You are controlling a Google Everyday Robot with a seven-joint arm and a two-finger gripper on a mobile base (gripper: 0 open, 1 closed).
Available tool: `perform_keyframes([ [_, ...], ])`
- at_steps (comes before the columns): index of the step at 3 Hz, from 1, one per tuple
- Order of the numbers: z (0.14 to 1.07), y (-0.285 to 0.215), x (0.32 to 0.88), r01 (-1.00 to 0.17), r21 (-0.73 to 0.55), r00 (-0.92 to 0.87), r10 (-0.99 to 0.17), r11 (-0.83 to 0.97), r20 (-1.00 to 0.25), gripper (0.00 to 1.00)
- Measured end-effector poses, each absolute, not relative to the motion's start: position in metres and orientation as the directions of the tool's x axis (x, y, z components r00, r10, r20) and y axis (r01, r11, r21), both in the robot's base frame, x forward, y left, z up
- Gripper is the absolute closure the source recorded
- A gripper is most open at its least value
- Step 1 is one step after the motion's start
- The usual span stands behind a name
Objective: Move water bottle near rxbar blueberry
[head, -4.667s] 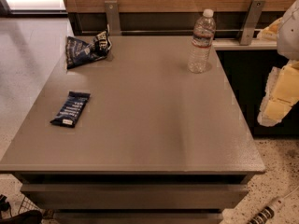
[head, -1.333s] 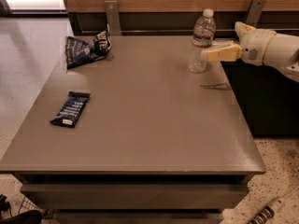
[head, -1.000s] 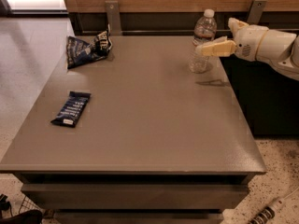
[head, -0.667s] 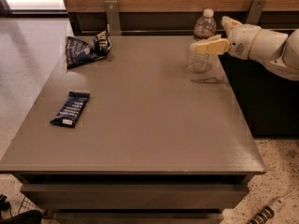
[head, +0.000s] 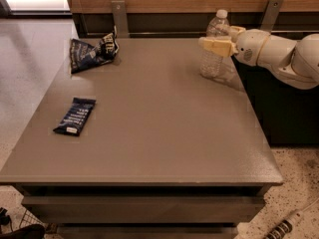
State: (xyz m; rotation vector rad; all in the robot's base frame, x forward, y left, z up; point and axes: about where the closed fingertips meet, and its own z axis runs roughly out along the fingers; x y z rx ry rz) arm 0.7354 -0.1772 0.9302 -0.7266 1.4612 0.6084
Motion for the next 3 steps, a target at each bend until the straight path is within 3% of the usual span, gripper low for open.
perform_keyframes([
  [2,0.9301,-0.1682,0.7365,-0.762,-0.067,0.034,-0.063,0.644,-0.997,1.00],
  [3,0.9301,-0.1682,0.7365,-0.762,-0.067,0.034,-0.063,0.644,-0.997,1.00],
])
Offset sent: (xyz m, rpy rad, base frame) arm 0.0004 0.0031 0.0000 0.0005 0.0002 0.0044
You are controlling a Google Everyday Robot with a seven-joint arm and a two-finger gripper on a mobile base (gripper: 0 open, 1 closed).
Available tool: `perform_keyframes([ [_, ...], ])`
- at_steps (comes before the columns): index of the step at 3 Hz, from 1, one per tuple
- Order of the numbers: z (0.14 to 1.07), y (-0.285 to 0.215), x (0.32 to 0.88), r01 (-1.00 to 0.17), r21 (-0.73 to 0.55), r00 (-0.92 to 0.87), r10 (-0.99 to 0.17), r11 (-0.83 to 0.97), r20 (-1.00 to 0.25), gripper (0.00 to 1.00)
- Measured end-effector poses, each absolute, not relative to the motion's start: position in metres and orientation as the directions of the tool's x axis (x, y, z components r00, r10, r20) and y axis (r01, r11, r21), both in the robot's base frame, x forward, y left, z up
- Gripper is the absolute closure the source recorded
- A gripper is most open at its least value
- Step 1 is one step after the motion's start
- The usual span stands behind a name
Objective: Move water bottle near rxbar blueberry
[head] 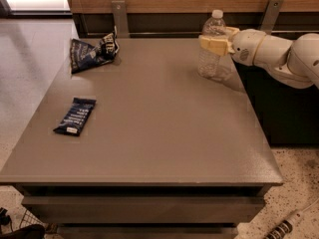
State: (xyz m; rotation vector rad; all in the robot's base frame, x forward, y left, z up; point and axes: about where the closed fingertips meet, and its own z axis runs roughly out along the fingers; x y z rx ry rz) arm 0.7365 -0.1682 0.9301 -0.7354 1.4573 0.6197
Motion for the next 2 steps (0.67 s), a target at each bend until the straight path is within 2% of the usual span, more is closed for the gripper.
perform_keyframes([
  [2,0.963,-0.154,0.708,-0.773,-0.088,0.035,-0.096,0.628,-0.995,1.00],
])
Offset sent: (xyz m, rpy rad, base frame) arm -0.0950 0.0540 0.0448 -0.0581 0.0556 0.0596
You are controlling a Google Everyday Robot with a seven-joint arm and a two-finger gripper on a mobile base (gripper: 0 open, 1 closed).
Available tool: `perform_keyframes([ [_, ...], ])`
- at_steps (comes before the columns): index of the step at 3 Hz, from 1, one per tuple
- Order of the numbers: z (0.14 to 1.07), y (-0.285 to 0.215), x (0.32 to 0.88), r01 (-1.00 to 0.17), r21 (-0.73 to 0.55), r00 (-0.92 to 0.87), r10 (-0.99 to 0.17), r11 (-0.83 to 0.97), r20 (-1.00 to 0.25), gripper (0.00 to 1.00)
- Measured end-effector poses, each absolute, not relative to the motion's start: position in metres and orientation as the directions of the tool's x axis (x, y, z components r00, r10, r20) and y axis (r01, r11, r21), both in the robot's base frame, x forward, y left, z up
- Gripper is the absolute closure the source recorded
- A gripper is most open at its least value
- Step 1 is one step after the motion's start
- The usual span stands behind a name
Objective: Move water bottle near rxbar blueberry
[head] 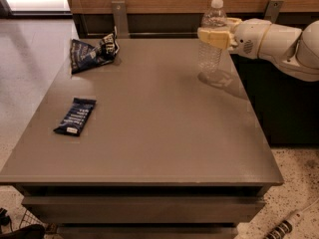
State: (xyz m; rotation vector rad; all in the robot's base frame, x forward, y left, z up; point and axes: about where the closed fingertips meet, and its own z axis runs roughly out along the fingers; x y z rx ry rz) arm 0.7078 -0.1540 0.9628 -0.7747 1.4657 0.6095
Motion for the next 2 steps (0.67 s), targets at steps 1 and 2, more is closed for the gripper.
perform_keyframes([
  [1,0.972,-0.106,0.653,-0.798,-0.082,0.017,-0.114,0.596,-0.993,1.00],
  [2,0.967,-0.066,0.620,-0.822,-0.068,0.001,-0.118,0.566,-0.993,1.00],
])
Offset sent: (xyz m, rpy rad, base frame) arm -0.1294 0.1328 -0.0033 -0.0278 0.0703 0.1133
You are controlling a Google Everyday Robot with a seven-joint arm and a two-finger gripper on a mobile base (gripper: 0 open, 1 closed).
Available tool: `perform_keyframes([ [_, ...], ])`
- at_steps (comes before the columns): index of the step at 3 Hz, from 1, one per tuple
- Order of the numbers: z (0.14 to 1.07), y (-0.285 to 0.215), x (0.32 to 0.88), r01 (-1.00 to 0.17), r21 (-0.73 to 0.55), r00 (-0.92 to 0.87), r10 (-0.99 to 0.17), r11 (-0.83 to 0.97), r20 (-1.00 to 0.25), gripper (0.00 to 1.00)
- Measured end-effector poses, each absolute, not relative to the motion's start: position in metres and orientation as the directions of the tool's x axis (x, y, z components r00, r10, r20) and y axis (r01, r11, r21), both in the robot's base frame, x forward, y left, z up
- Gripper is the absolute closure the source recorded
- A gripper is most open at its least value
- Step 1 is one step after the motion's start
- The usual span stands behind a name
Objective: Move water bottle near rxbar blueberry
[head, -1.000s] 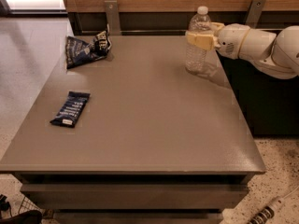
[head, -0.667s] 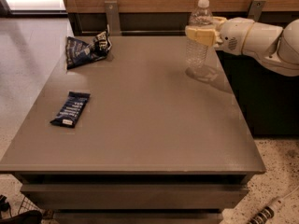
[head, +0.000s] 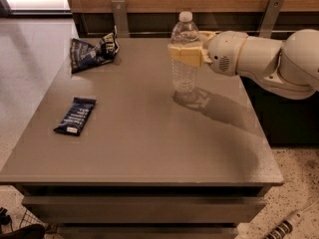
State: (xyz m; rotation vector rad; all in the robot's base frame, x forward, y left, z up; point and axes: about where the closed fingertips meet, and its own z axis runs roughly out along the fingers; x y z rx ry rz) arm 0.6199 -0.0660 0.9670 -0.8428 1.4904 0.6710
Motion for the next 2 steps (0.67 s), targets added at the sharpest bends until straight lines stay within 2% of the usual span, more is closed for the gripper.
perform_keyframes([
  [2,0.958,0.021,0.551,-0.876,-0.024,0.000,-0.048,0.481,-0.999,1.00],
])
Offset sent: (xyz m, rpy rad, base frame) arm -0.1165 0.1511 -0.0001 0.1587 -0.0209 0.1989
